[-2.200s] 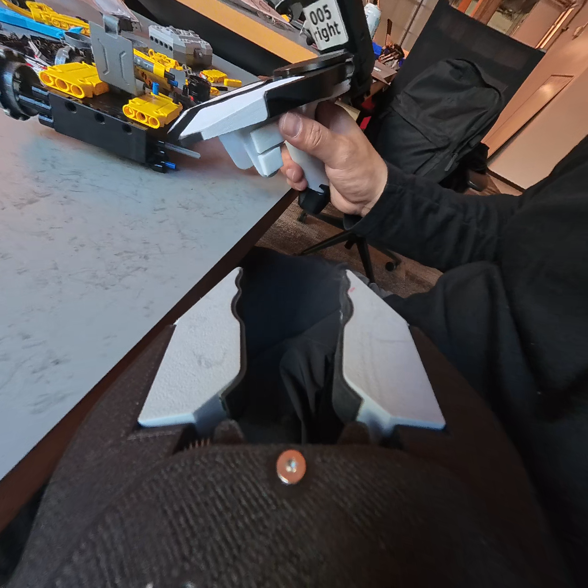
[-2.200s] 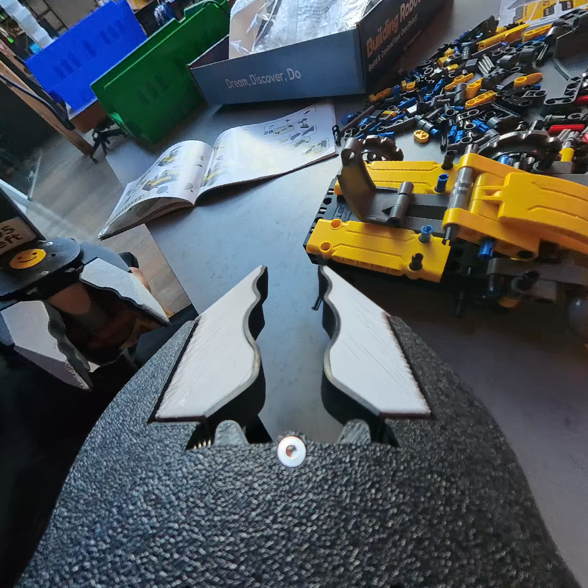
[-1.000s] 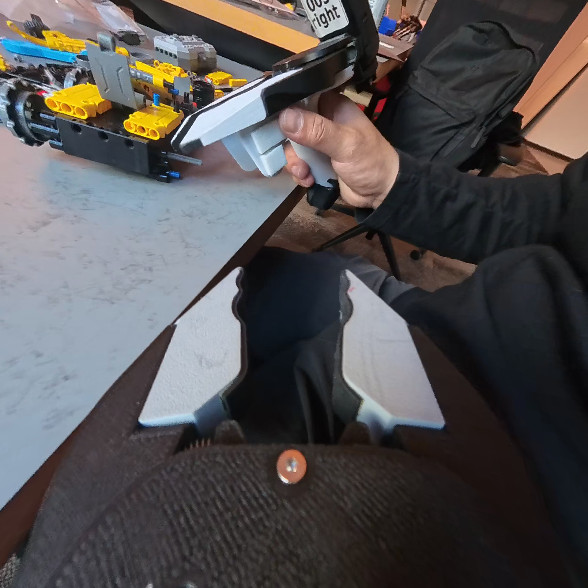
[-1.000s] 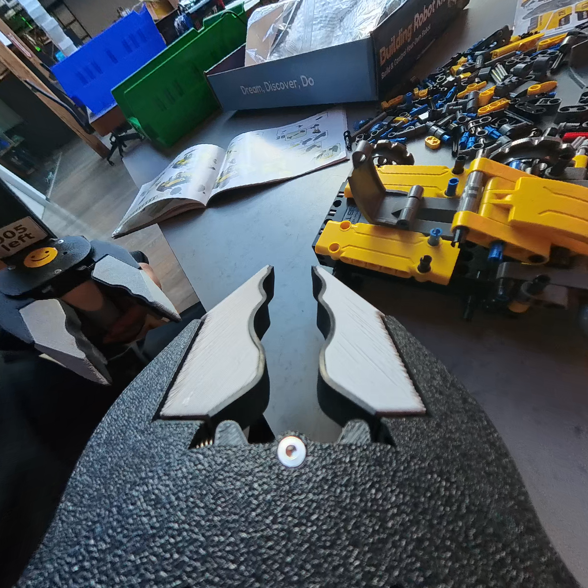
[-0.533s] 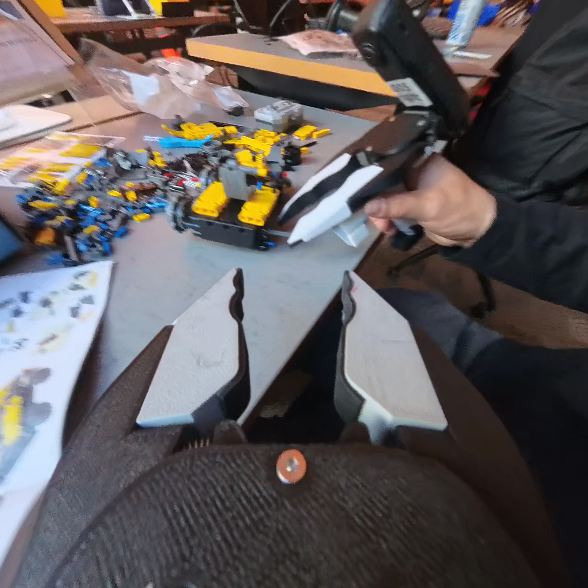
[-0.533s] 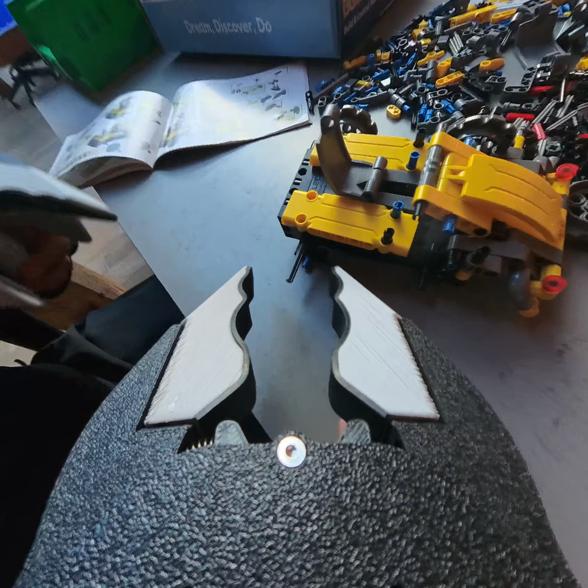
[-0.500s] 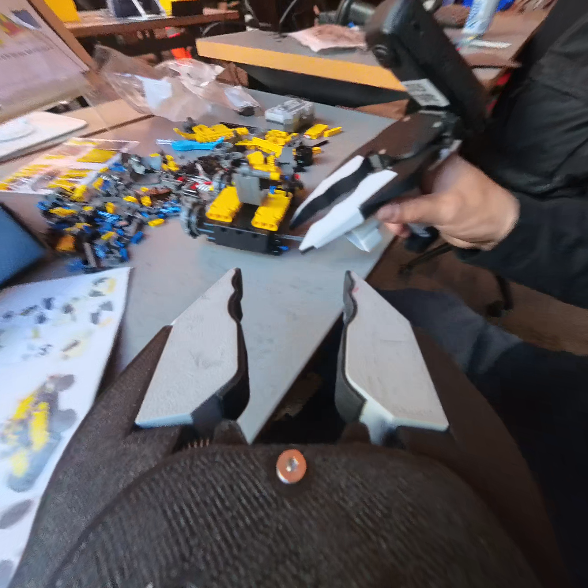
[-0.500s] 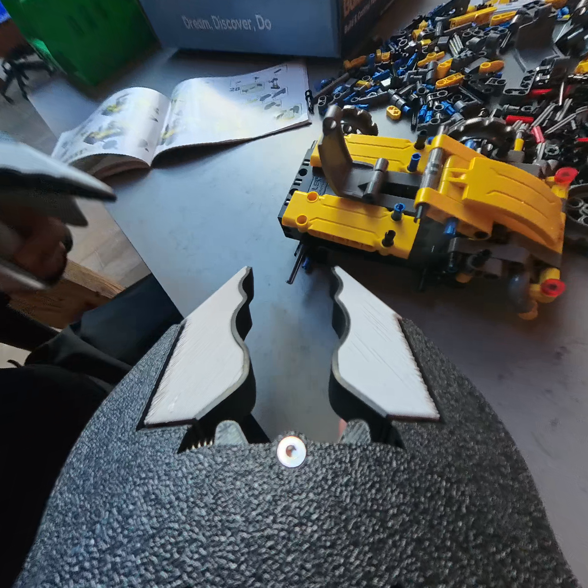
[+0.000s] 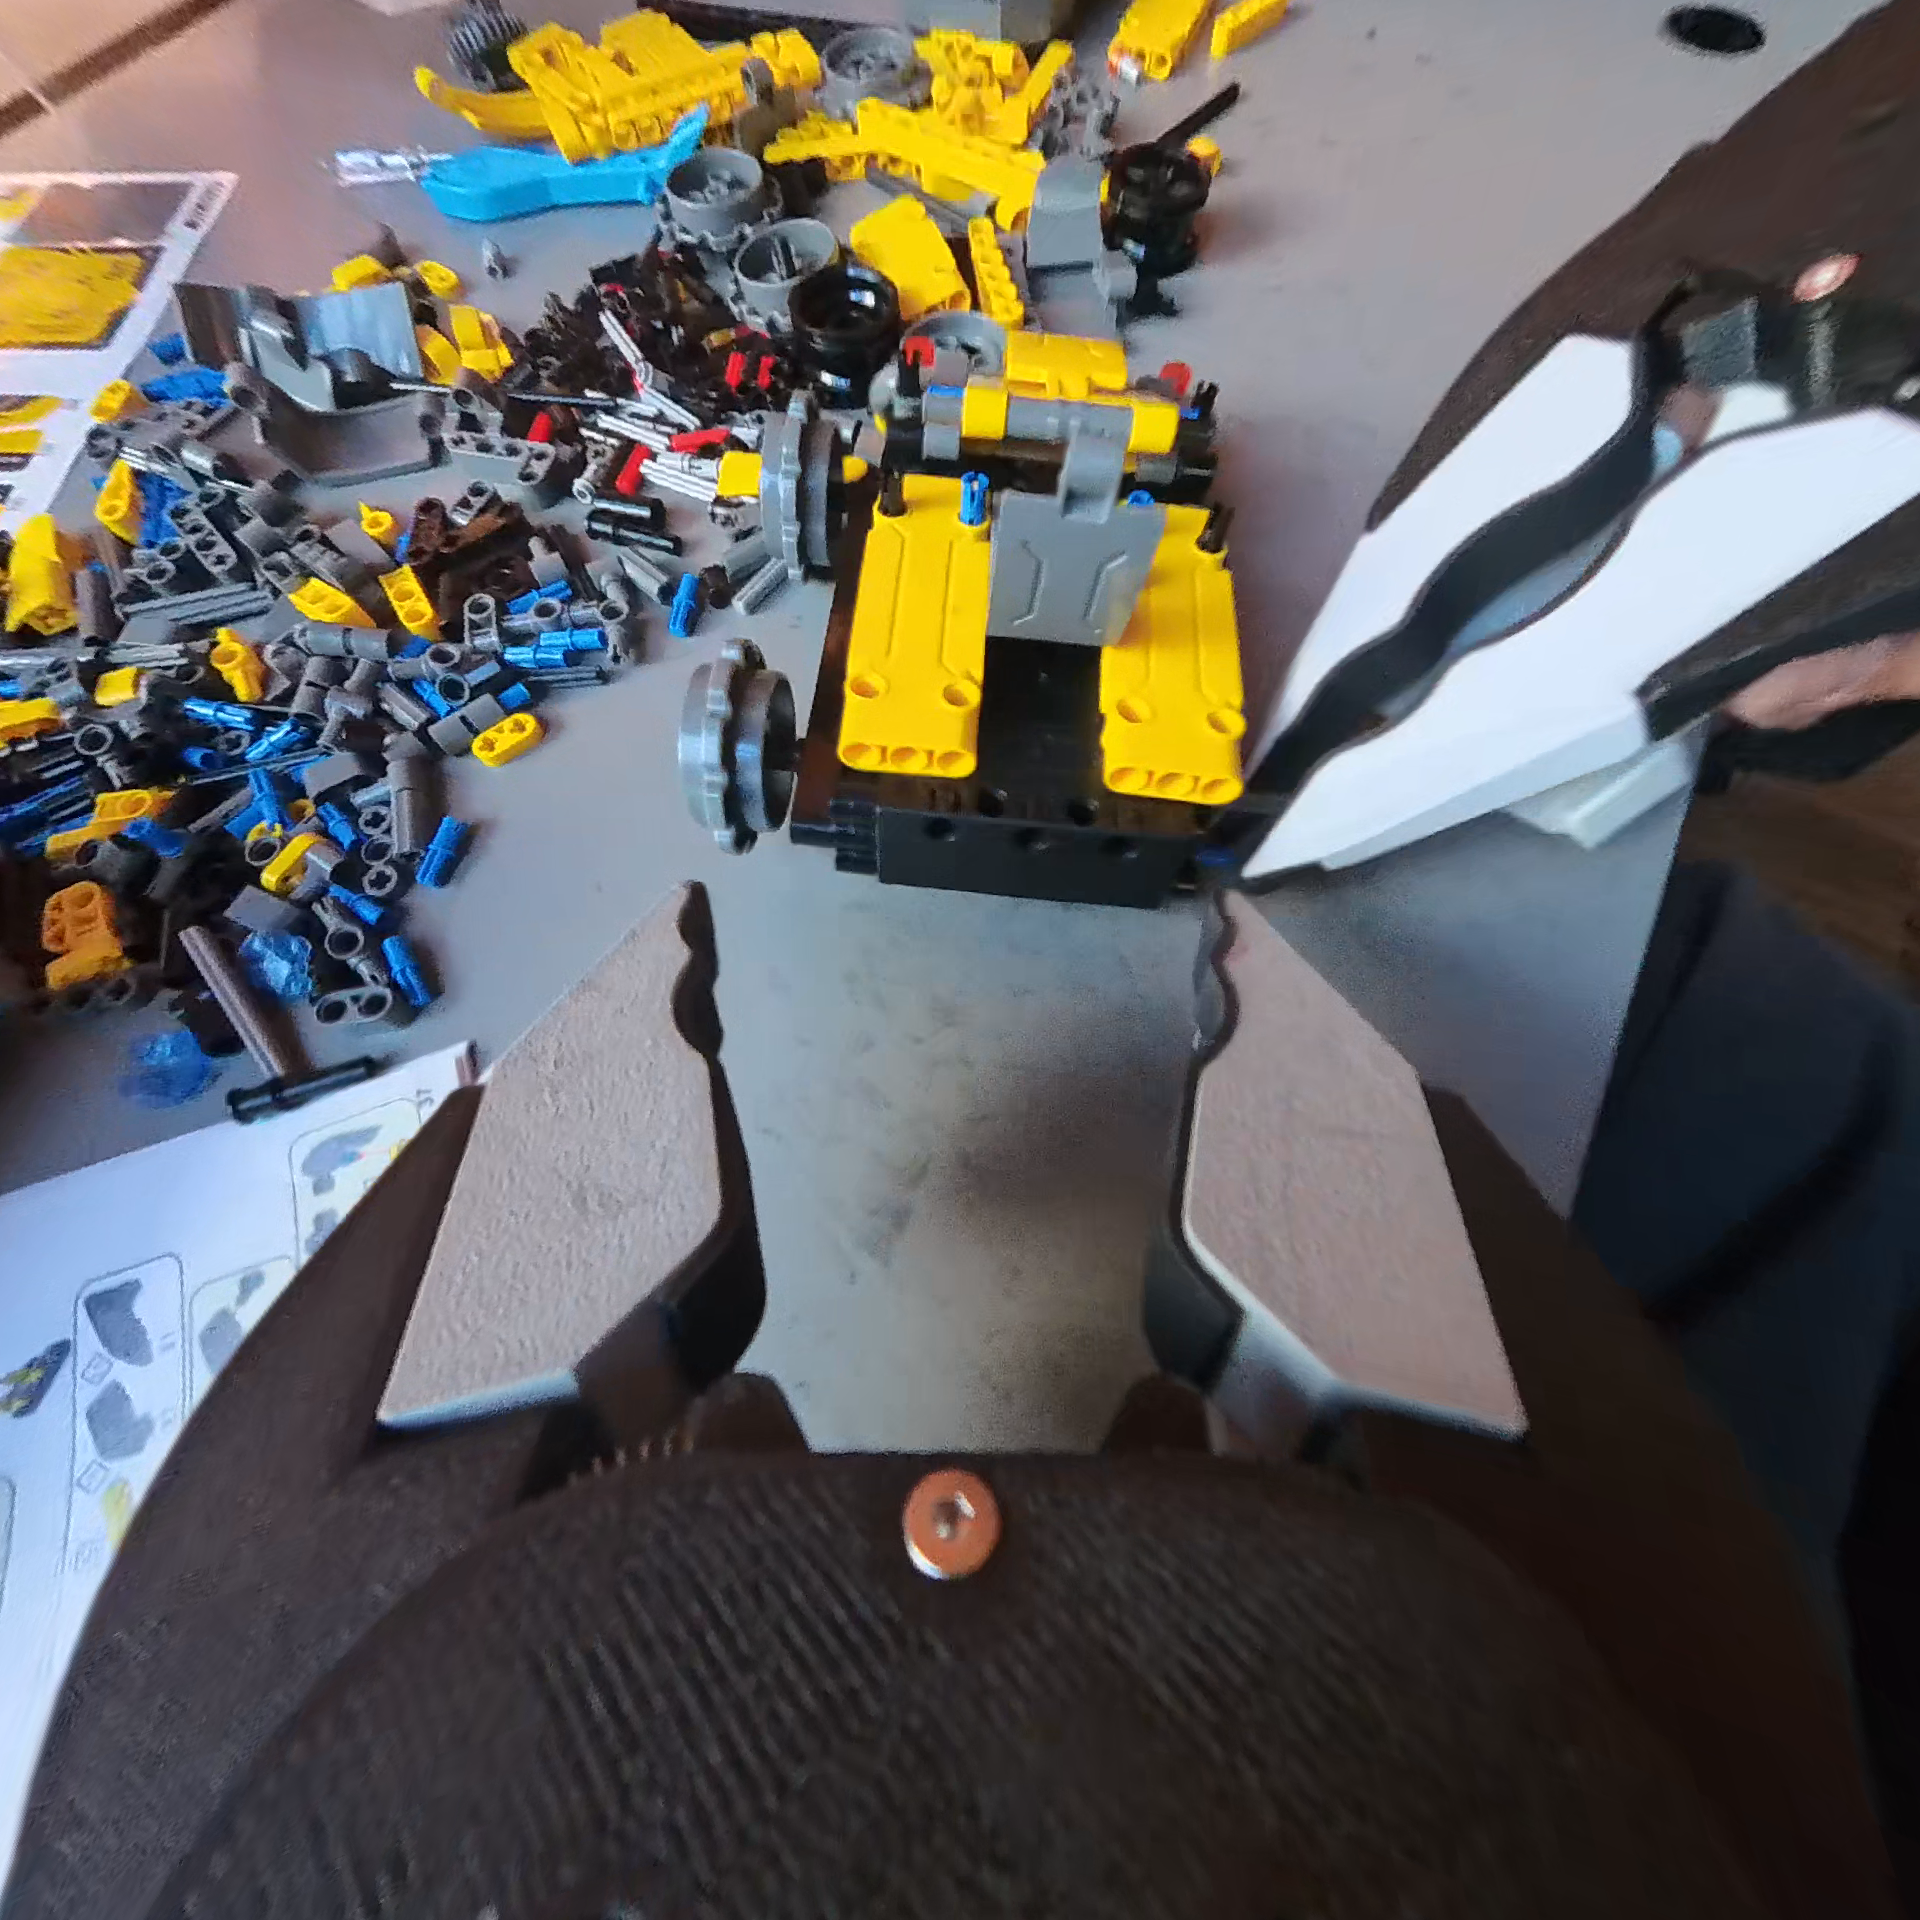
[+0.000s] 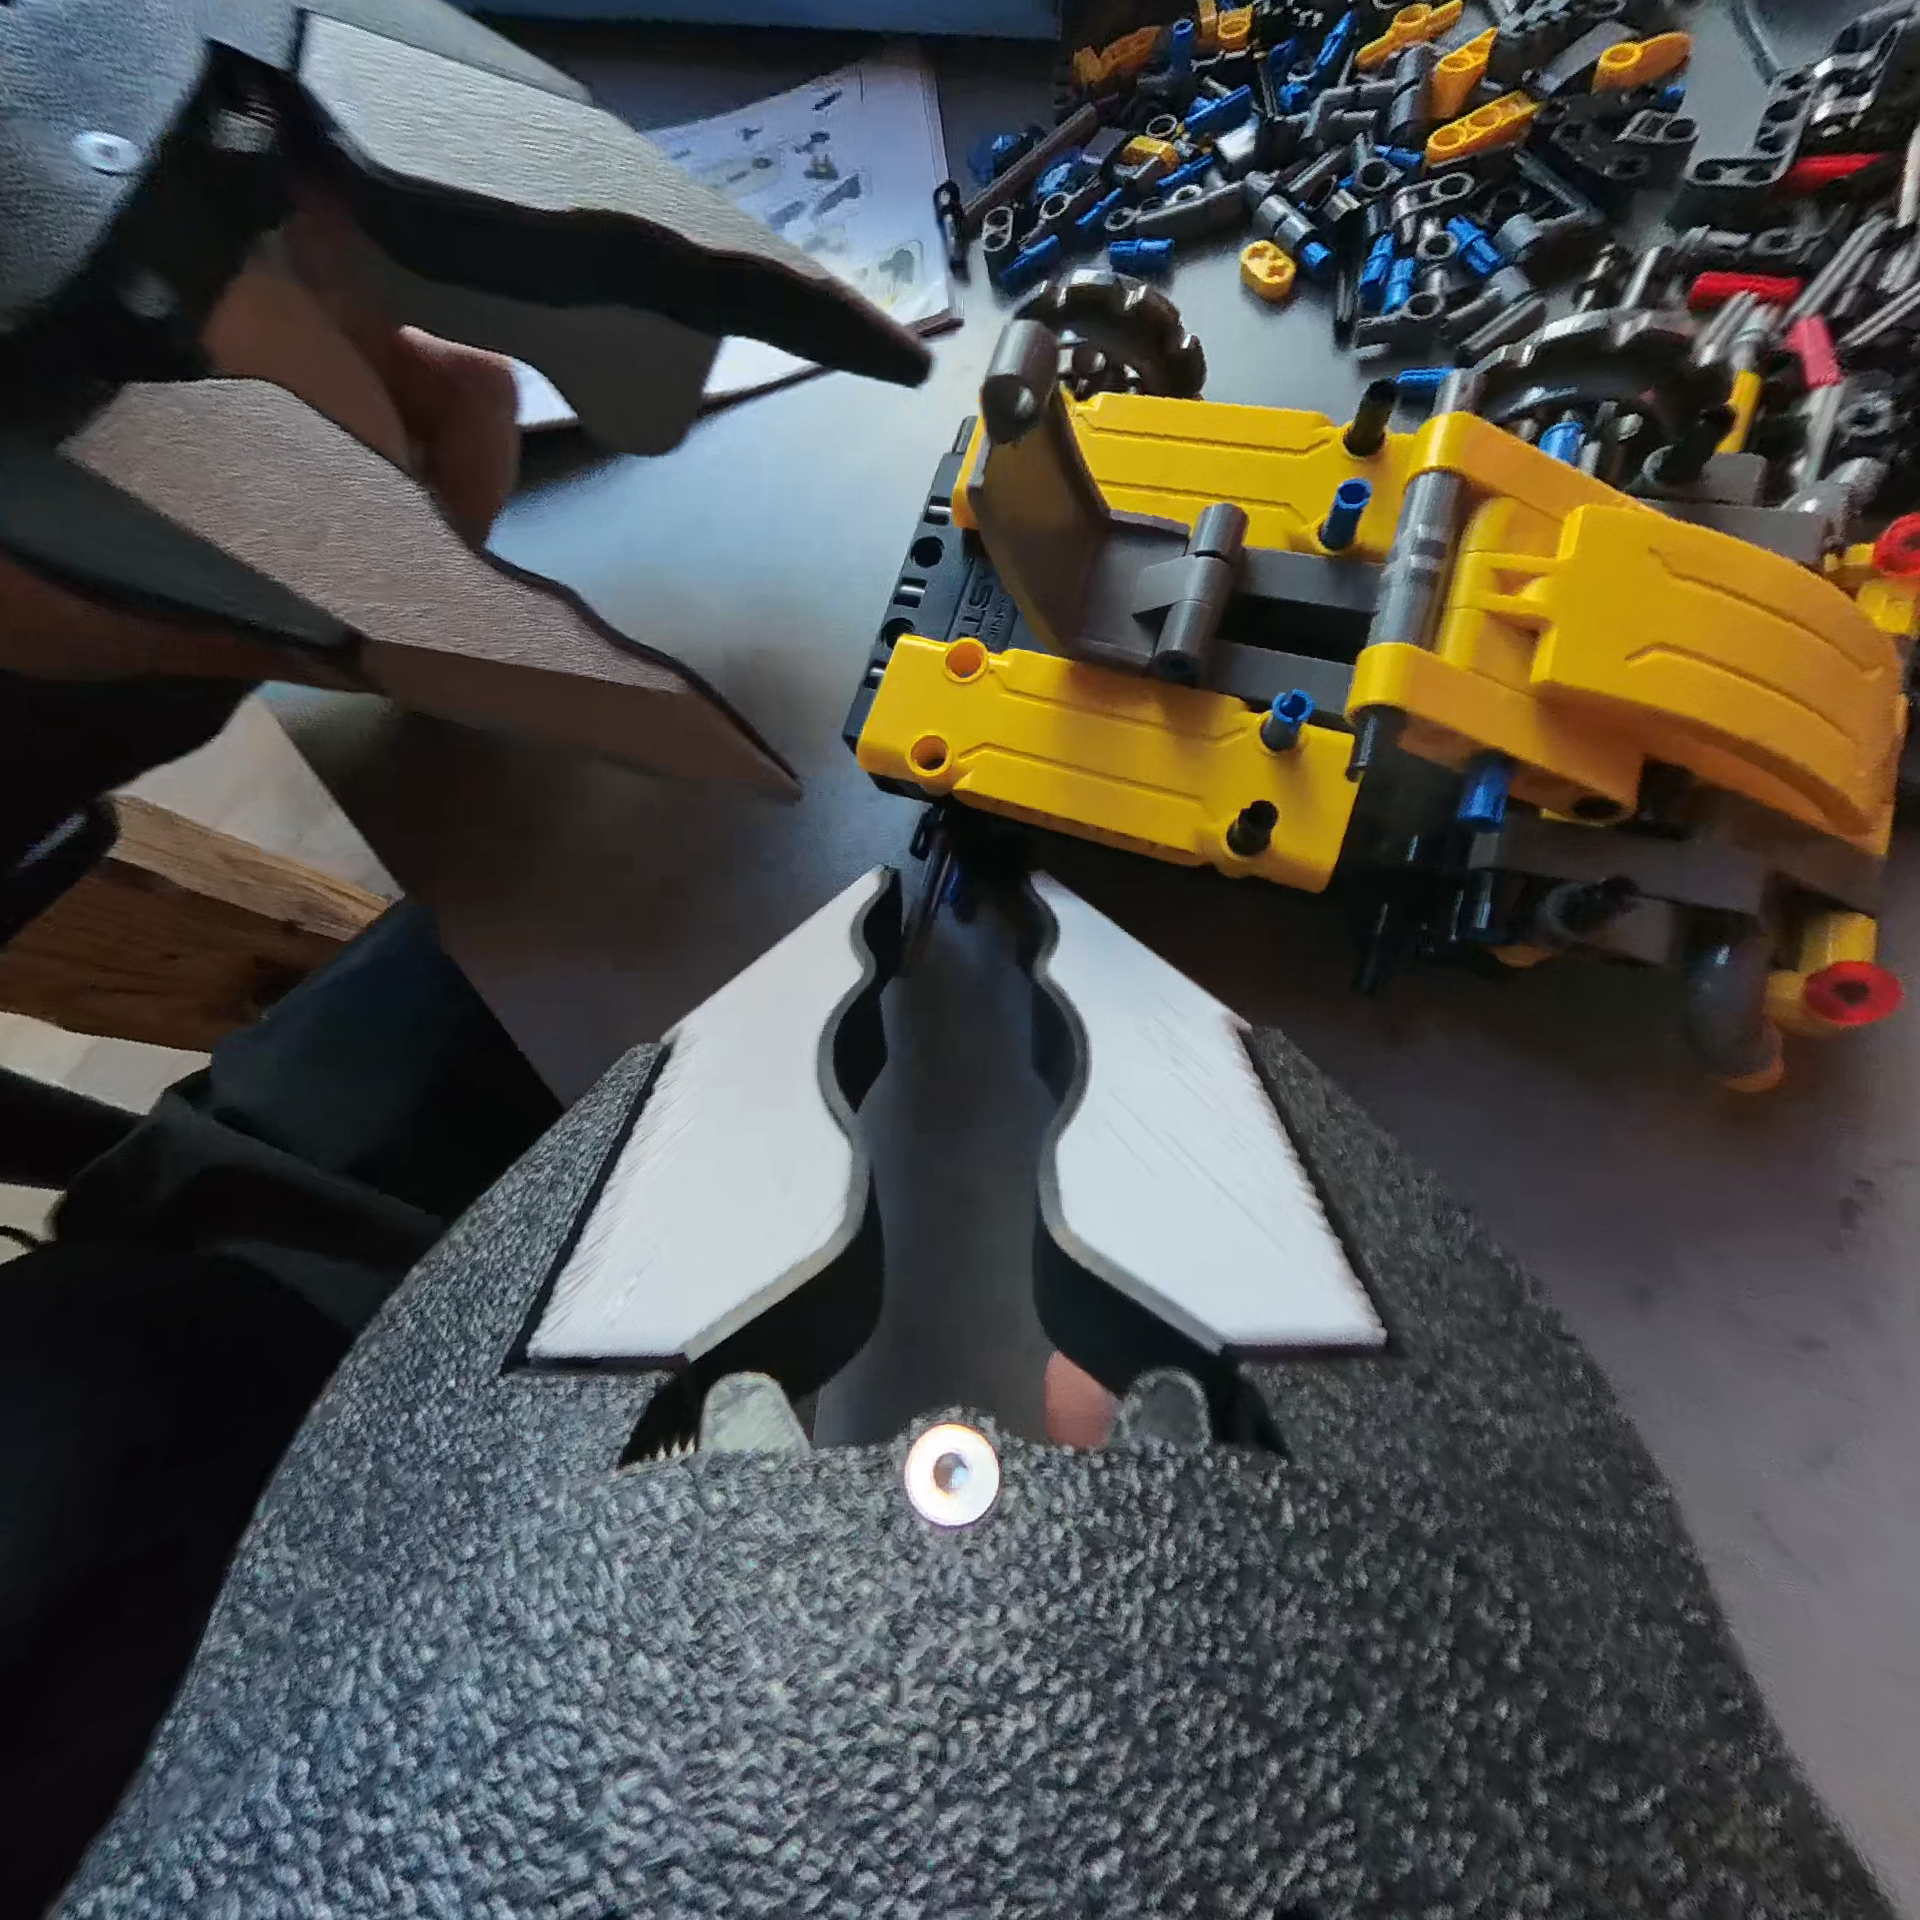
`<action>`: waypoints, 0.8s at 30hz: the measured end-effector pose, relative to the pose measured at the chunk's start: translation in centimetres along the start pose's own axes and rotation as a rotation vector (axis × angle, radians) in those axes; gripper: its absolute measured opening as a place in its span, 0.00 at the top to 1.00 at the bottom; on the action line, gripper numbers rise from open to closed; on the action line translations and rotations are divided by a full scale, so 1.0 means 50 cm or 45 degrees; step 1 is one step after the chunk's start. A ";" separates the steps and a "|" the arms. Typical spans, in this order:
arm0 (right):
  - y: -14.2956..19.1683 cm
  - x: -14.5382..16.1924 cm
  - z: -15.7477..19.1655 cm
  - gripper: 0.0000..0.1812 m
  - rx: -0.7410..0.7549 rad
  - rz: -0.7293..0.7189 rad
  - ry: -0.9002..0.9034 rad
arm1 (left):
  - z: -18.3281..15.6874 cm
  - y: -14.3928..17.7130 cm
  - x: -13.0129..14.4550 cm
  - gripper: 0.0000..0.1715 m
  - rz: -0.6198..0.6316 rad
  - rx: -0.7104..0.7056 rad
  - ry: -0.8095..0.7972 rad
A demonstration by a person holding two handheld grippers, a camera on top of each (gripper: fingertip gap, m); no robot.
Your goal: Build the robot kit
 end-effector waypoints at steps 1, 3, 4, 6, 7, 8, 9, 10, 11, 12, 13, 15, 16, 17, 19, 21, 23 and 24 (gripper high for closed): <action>0.001 0.001 0.006 0.93 -0.059 0.004 -0.039 | 0.001 -0.006 0.003 0.46 0.027 0.004 -0.016; 0.002 0.000 0.012 0.96 -0.155 0.004 -0.121 | 0.000 -0.012 0.001 0.47 0.035 0.005 -0.055; 0.004 -0.001 0.012 0.96 -0.188 0.002 -0.152 | 0.001 -0.012 0.000 0.49 0.035 0.001 -0.071; 0.006 -0.001 0.012 0.96 -0.235 0.003 -0.201 | 0.005 -0.010 0.001 0.51 0.030 -0.010 -0.077; 0.006 -0.001 0.013 0.96 -0.252 0.007 -0.216 | 0.004 -0.006 0.001 0.51 0.025 -0.016 -0.078; 0.006 -0.001 0.015 0.96 -0.270 0.013 -0.230 | 0.002 0.001 0.001 0.54 0.010 -0.035 -0.088; 0.007 0.000 0.017 0.96 -0.293 0.020 -0.250 | -0.006 0.012 0.000 0.57 -0.021 -0.055 -0.109; 0.008 0.001 0.020 0.96 -0.320 0.027 -0.273 | -0.018 0.026 -0.001 0.59 -0.058 -0.074 -0.142; 0.010 0.001 0.022 0.96 -0.348 0.030 -0.292 | -0.032 0.039 -0.001 0.62 -0.090 -0.093 -0.178; 0.012 0.001 0.024 0.96 -0.369 0.030 -0.306 | -0.043 0.050 -0.002 0.64 -0.116 -0.118 -0.212; 0.015 0.002 0.024 0.96 -0.379 0.030 -0.314 | -0.053 0.058 -0.004 0.65 -0.142 -0.142 -0.241; 0.019 0.005 0.023 0.96 -0.374 0.044 -0.303 | -0.067 0.065 -0.008 0.66 -0.170 -0.173 -0.274; 0.020 0.007 0.022 0.96 -0.357 0.052 -0.283 | -0.071 0.064 -0.008 0.66 -0.163 -0.176 -0.275; 0.020 0.010 0.018 0.96 -0.328 0.062 -0.256 | -0.072 0.062 -0.006 0.65 -0.152 -0.175 -0.266; 0.019 0.015 0.015 0.96 -0.278 0.066 -0.206 | -0.070 0.059 -0.005 0.65 -0.141 -0.170 -0.231; 0.020 0.017 0.017 0.94 -0.253 0.060 -0.180 | -0.066 0.057 -0.005 0.67 -0.139 -0.168 -0.189; 0.022 0.019 0.018 0.92 -0.214 0.059 -0.154 | -0.065 0.057 -0.004 0.66 -0.137 -0.166 -0.184; 0.023 0.019 0.017 0.91 -0.188 0.052 -0.129 | -0.064 0.058 -0.005 0.67 -0.144 -0.166 -0.180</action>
Point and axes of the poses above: each gripper's, where its closed fingertips meet, y back along the fingers, x out of its underside, z = x × y across the jaws, the point moved 1 cm from there along y, back along the fingers, and after that the axes turned 3 degrees about -y, right-handed, at the moved point
